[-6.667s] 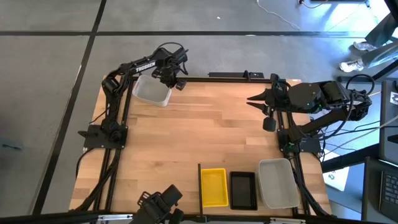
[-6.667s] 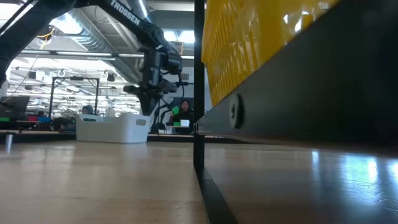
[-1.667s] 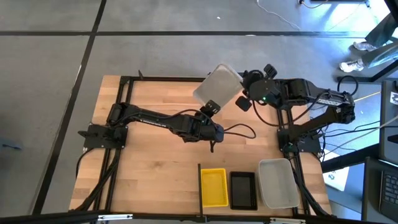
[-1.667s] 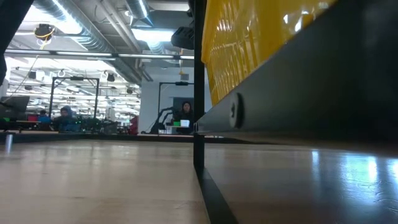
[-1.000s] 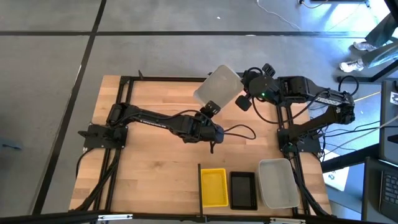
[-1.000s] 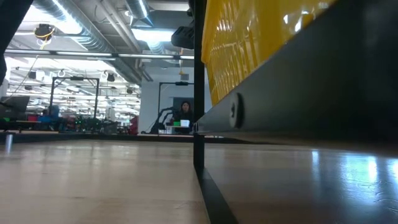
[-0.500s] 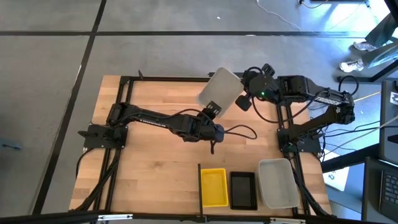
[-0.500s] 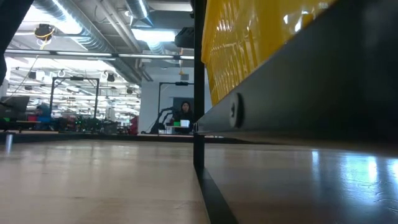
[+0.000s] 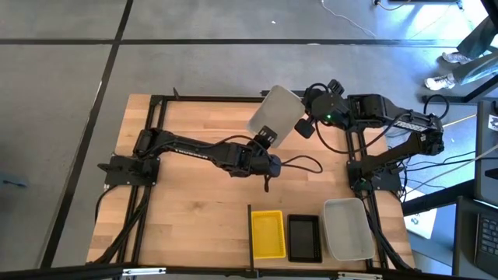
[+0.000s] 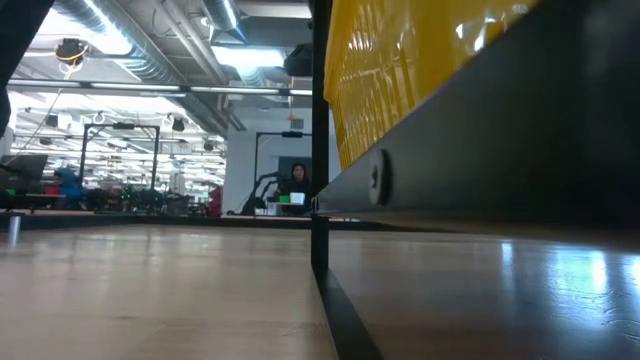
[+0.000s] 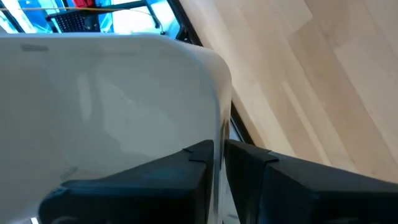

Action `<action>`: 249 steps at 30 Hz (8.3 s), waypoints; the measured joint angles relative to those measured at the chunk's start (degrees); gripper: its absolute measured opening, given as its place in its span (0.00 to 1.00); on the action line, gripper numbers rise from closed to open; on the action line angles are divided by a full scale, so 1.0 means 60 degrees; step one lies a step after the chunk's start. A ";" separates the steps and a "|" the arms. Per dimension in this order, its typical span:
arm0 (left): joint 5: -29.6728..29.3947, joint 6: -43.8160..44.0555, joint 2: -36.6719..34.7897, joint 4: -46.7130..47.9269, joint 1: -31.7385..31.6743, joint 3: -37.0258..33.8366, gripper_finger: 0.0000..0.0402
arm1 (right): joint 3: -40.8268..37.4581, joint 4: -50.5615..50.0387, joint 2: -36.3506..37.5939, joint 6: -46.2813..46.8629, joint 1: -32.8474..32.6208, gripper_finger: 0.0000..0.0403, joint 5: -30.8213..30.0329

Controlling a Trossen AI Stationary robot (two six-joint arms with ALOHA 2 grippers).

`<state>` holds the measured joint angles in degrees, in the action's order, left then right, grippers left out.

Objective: Stack baskets on shelf by color
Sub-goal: Stack the gray bin on top of the gray bin on the shelf

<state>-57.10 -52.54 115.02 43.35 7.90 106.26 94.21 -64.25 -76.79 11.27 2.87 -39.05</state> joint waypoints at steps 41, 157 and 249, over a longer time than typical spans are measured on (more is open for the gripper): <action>-0.0393 -0.0097 0.0004 -0.0245 0.0164 0.0000 0.10 | 0.0007 0.0158 0.0007 0.0085 -0.0004 0.00 -0.0045; 0.5098 0.0757 -0.0732 0.0005 0.0038 0.0015 0.22 | 0.0004 0.0052 0.0004 -0.1167 -0.0026 0.00 -0.0512; 0.1345 0.4489 -0.3869 0.0198 0.0904 0.0000 0.22 | 0.3778 -0.4299 0.0310 0.0848 -0.3512 0.00 0.2953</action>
<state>-49.04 -25.61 91.81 44.53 13.32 106.26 116.88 -90.04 -74.94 16.36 -18.20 -21.33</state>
